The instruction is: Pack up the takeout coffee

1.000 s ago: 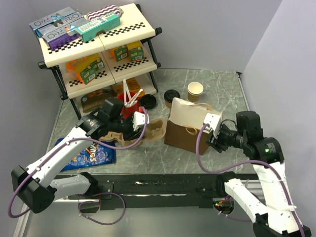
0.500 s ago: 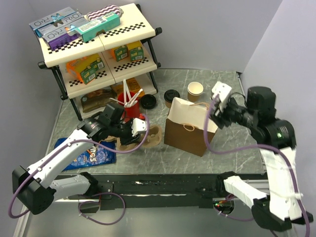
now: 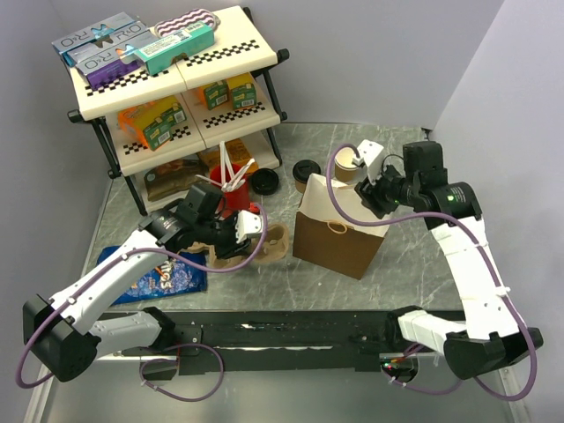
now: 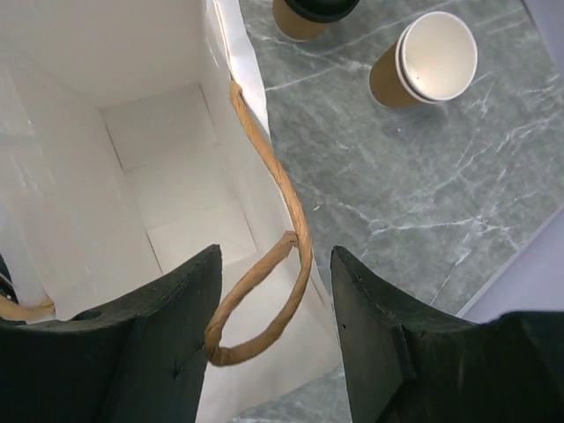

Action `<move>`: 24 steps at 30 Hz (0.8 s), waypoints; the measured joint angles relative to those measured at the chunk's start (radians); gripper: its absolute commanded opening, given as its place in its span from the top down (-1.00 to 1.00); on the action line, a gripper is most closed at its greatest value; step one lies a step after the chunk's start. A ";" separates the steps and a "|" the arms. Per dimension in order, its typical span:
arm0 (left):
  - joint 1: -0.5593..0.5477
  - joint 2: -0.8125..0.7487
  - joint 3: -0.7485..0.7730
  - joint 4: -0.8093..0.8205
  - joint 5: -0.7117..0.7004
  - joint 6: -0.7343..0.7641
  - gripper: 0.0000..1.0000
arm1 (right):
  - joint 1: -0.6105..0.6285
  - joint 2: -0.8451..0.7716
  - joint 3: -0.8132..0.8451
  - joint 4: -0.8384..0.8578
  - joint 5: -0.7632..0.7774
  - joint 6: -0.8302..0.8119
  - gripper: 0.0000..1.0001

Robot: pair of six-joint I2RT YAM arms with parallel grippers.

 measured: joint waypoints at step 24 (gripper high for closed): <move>0.000 0.005 0.022 0.000 0.005 0.000 0.99 | -0.006 0.052 -0.041 0.027 -0.022 -0.047 1.00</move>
